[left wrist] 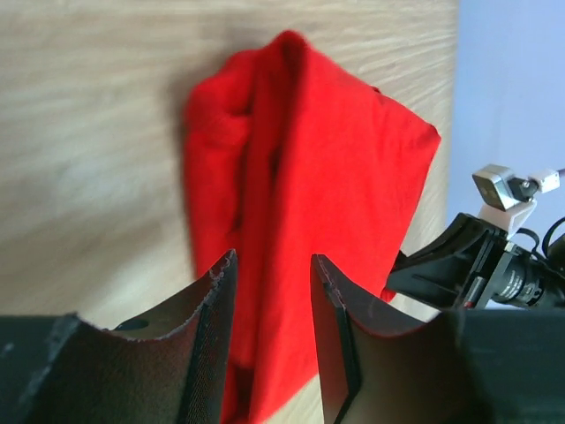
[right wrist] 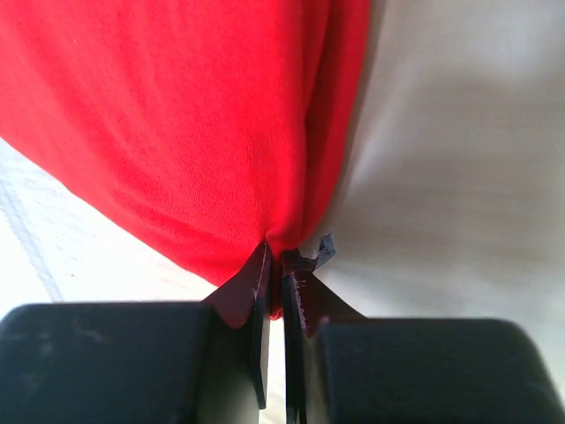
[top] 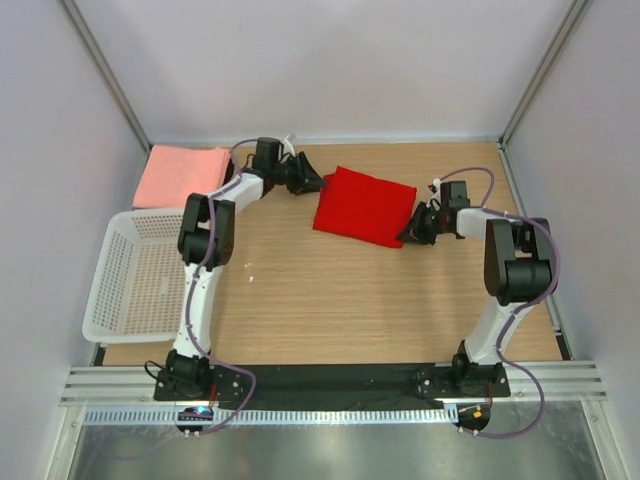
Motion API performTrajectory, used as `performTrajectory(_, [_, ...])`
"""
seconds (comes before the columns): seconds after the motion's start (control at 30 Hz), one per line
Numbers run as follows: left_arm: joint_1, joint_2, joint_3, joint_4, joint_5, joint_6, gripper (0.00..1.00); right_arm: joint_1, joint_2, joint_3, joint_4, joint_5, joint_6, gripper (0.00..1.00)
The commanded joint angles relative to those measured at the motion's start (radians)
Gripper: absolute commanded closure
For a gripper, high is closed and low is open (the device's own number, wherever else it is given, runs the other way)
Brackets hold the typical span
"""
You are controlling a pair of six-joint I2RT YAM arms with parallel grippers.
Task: Fold and stack the t-shirts
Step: Fold the tshirt, then neatly place the folded tshirt to the corner
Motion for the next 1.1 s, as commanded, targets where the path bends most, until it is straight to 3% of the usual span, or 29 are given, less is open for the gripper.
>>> performTrajectory(0.0, [0.018,-0.232,-0.041,0.01,-0.009,0.066,0.6,0.028,-0.096,-0.102,0.017,0.029,0.046,0.9])
performTrajectory(0.07, [0.016,-0.322,-0.101,-0.016,-0.012,0.095,0.59,0.054,-0.161,-0.171,-0.007,0.072,0.054,0.9])
performTrajectory(0.2, [-0.016,-0.47,-0.244,-0.035,-0.063,0.141,0.59,0.082,-0.281,-0.284,-0.102,0.171,0.088,0.66])
performTrajectory(0.27, [-0.037,-0.498,-0.287,-0.039,-0.08,0.152,0.59,0.08,-0.323,-0.309,-0.133,0.227,0.097,0.59])
performTrajectory(0.43, [-0.102,-0.446,-0.314,-0.125,-0.123,0.224,0.57,0.046,-0.37,-0.254,-0.213,0.23,0.103,0.48])
performTrajectory(0.53, [-0.097,-0.38,-0.298,-0.171,-0.135,0.27,0.56,0.025,-0.344,-0.209,-0.175,0.215,0.094,0.39])
performTrajectory(0.67, [-0.103,-0.314,-0.293,-0.217,-0.126,0.302,0.56,0.003,-0.26,-0.147,-0.119,0.193,0.089,0.37])
performTrajectory(0.9, [-0.105,-0.263,-0.293,-0.295,-0.198,0.341,0.61,-0.092,-0.134,-0.062,-0.063,0.152,0.085,0.57])
performTrajectory(1.07, [-0.132,-0.231,-0.291,-0.34,-0.304,0.343,0.8,-0.133,-0.085,0.002,-0.058,0.098,0.071,0.61])
